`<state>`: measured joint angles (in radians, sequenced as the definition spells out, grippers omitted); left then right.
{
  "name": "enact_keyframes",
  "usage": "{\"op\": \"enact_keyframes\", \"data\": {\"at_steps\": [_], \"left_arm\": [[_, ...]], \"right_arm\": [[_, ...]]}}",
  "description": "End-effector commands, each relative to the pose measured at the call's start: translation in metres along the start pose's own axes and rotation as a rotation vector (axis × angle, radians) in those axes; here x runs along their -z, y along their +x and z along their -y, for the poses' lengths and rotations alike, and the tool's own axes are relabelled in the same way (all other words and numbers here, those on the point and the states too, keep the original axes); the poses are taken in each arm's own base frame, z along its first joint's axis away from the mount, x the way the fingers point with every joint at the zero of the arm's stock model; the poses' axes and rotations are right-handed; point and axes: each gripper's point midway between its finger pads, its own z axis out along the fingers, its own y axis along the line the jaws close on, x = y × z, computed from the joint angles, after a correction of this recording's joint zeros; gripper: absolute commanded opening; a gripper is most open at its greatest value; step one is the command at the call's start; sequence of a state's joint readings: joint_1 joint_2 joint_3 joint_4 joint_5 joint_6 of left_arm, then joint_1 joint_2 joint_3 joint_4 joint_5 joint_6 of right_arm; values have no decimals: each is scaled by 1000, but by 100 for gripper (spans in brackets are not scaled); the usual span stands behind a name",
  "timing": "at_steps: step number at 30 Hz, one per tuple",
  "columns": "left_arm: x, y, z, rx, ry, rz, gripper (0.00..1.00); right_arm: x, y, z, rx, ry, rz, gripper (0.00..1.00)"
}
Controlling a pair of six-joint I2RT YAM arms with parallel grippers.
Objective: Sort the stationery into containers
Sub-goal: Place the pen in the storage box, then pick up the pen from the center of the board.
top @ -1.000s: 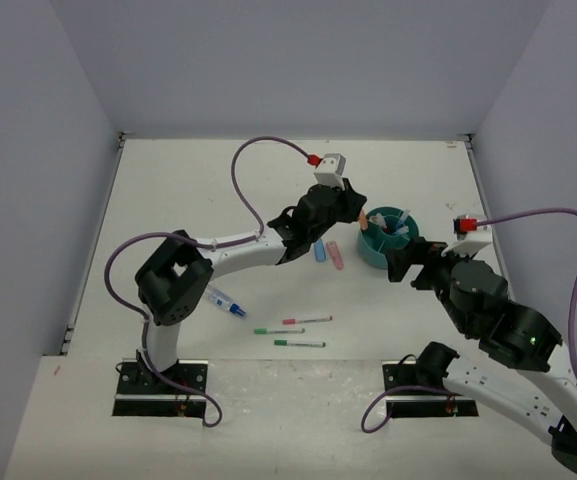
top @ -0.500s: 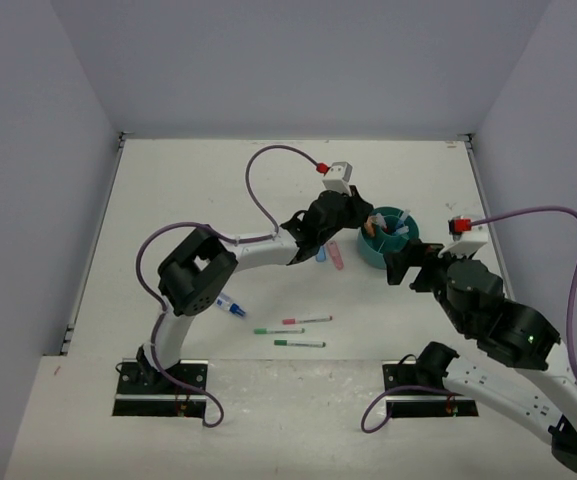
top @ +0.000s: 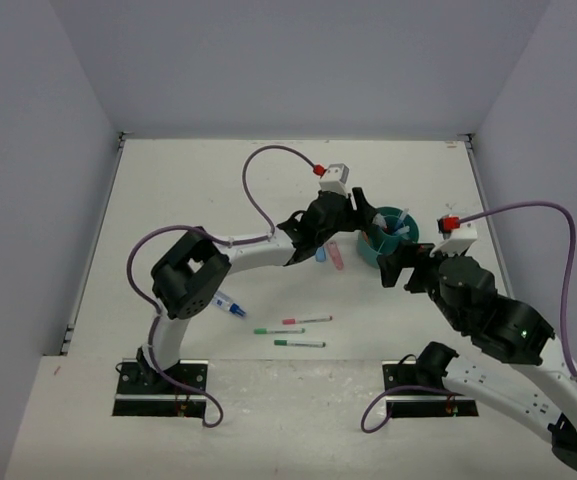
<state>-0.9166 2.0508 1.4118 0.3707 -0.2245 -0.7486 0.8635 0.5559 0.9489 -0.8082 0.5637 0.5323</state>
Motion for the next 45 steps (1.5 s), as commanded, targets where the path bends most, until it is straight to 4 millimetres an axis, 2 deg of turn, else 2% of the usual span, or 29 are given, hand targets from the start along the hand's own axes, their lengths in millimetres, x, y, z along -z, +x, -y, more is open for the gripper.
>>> {"op": "enact_keyframes", "data": {"at_steps": [1, 2, 6, 7, 8, 9, 10, 11, 12, 13, 14, 15, 17, 19, 20, 23, 24, 26, 31, 33, 38, 41, 45], "left_arm": [[52, -59, -17, 15, -192, 112, 68], [55, -60, -20, 23, -204, 114, 68], [126, -79, -65, 84, -351, 158, 72], [143, -97, -67, 124, -352, 191, 78], [158, -79, -91, 107, -422, 140, 84], [170, -85, -99, 116, -433, 149, 92], [179, -88, -98, 116, -424, 158, 93], [201, -90, -105, 99, -431, 158, 95], [211, -92, -106, 93, -426, 162, 96], [221, -93, -107, 85, -422, 163, 96], [238, -98, -105, 78, -401, 180, 96], [247, -98, -105, 68, -387, 173, 97], [267, -101, -103, 12, -341, 181, 98], [286, -106, -102, -6, -330, 185, 99], [288, -101, -105, -15, -344, 161, 99], [314, -99, -105, -59, -316, 135, 100], [313, -98, -104, -58, -311, 130, 100], [324, -97, -110, -127, -309, 133, 100], [336, -87, -127, -154, -363, 102, 100], [336, -83, -128, -156, -359, 90, 100], [336, -74, -131, -155, -352, 73, 100], [335, -73, -132, -153, -353, 71, 100], [333, -72, -131, -147, -349, 70, 100]], "right_arm": [[-6, 12, -15, 28, -63, -55, 99], [-8, 14, -16, 28, -66, -57, 99], [-25, 40, -44, 56, -169, -147, 99], [-33, 44, -51, 59, -177, -160, 99], [-40, 50, -54, 68, -179, -185, 99], [-52, 62, -63, 83, -182, -239, 99], [-52, 62, -63, 77, -181, -240, 98], [-68, 73, -70, 82, -166, -298, 96], [-77, 68, -77, 71, -164, -302, 94], [-86, 73, -81, 77, -157, -327, 92], [-104, 91, -83, 100, -128, -401, 89], [-116, 83, -88, 82, -125, -397, 89], [-143, 104, -91, 98, -105, -492, 86], [-166, 101, -90, 84, -66, -504, 82], [-176, 104, -89, 84, -53, -524, 79], [-212, 133, -79, 116, 15, -626, 65], [-214, 128, -81, 112, 11, -615, 64], [-229, 138, -78, 121, 39, -640, 60], [-252, 156, -59, 119, 103, -689, 56], [-257, 158, -56, 115, 107, -699, 54], [-267, 184, -47, 120, 113, -775, 50], [-269, 198, -48, 124, 98, -824, 47], [-269, 206, -46, 128, 101, -852, 43]]}}
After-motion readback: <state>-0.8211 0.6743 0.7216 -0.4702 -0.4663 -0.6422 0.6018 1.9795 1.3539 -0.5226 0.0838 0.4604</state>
